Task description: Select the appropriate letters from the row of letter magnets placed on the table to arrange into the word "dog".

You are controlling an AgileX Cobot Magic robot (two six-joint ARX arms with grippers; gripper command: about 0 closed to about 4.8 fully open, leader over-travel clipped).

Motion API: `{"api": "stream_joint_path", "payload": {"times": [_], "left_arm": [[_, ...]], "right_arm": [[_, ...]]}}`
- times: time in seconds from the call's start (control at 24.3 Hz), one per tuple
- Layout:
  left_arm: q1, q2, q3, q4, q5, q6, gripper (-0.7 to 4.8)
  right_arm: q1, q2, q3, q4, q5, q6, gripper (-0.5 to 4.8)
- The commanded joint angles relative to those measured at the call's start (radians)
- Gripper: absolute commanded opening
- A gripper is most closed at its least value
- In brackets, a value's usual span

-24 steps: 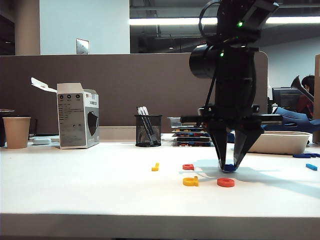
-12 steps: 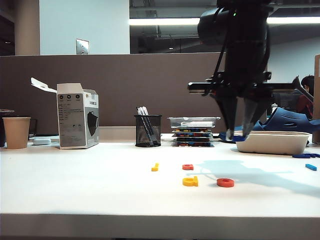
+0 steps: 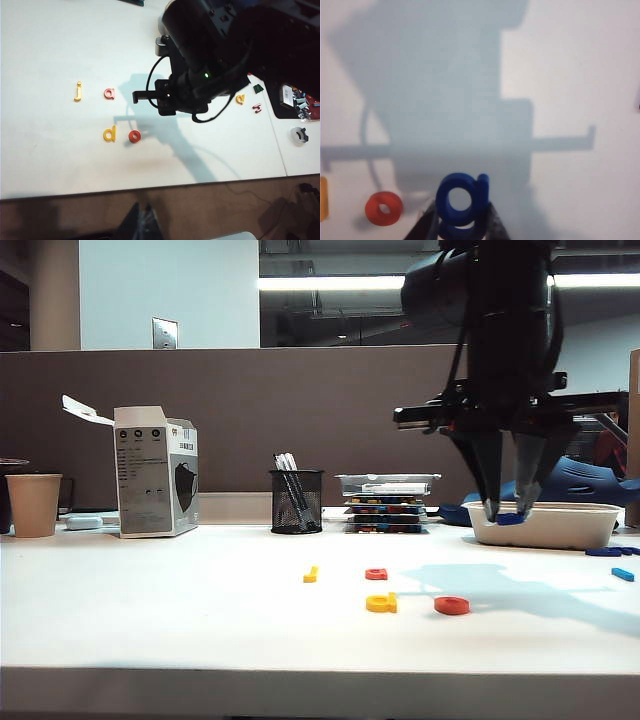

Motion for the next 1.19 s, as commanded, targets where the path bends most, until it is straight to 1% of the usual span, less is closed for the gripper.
{"api": "stream_joint_path", "payload": {"times": [0.04, 0.21, 0.25, 0.41, 0.54, 0.78, 0.91, 1.19], "left_arm": [[-0.001, -0.002, 0.002, -0.001, -0.003, 0.005, -0.05], [-0.001, -0.002, 0.002, -0.001, -0.003, 0.005, -0.05], [-0.001, -0.002, 0.002, -0.001, -0.003, 0.005, -0.05], [-0.001, -0.002, 0.002, -0.001, -0.003, 0.005, -0.05], [-0.001, -0.002, 0.002, 0.000, -0.003, 0.005, -0.05], [-0.001, -0.002, 0.002, -0.001, -0.003, 0.005, -0.05], [-0.001, -0.002, 0.002, -0.001, -0.003, 0.005, -0.05], [-0.001, -0.002, 0.002, -0.001, -0.003, 0.005, -0.05]], "right_arm": [[0.004, -0.055, -0.072, 0.040, -0.008, 0.026, 0.85], [0.003, -0.177, -0.235, 0.140, -0.026, 0.031, 0.85], [0.003, -0.190, -0.249, 0.151, -0.031, 0.031, 0.85], [0.003, -0.206, -0.266, 0.196, -0.063, 0.031, 0.85], [0.005, -0.205, -0.278, 0.251, -0.126, 0.034, 0.85], [0.005, -0.205, -0.363, 0.304, -0.130, 0.047, 0.85], [0.004, -0.205, -0.410, 0.362, -0.135, 0.047, 0.85], [0.003, -0.198, -0.452, 0.441, -0.155, 0.047, 0.85]]}}
